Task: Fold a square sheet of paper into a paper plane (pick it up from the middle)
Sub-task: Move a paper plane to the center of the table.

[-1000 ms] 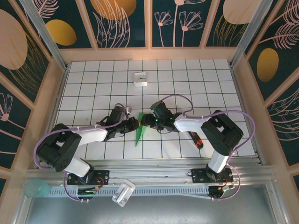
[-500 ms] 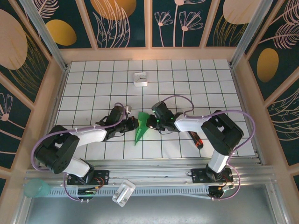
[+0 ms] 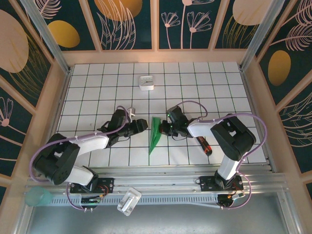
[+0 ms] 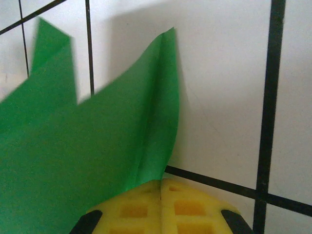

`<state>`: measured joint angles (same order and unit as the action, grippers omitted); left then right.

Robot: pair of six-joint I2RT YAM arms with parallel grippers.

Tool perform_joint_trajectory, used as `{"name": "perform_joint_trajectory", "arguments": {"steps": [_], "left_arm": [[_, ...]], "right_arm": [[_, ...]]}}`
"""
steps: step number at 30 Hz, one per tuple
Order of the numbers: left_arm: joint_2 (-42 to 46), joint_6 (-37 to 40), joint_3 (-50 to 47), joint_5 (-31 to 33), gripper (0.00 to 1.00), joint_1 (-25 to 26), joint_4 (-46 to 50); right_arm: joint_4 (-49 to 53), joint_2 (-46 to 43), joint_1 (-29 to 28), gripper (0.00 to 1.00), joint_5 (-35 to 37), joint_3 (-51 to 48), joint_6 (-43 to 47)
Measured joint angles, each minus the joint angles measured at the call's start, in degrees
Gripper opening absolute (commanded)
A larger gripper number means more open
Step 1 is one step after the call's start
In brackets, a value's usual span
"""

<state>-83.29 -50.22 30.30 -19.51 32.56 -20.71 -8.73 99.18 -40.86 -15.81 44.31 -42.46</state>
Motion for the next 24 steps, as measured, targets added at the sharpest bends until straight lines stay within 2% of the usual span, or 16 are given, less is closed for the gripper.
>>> {"name": "perform_joint_trajectory", "arguments": {"steps": [7,16,24], "left_arm": [[-4.2,-1.4,0.0,-5.0,0.58,0.1,-2.0],[-6.0,0.0,3.4,-5.4,0.60,2.7,-1.1],[-7.7,2.7,6.0,-2.4,0.49,3.6,3.2]], "right_arm": [[-0.5,0.0,0.0,0.00,-0.4,-0.2,0.2],[-0.6,0.0,0.0,0.00,-0.4,-0.2,0.2],[-1.5,0.0,0.0,0.00,-0.4,-0.2,0.2]]}}
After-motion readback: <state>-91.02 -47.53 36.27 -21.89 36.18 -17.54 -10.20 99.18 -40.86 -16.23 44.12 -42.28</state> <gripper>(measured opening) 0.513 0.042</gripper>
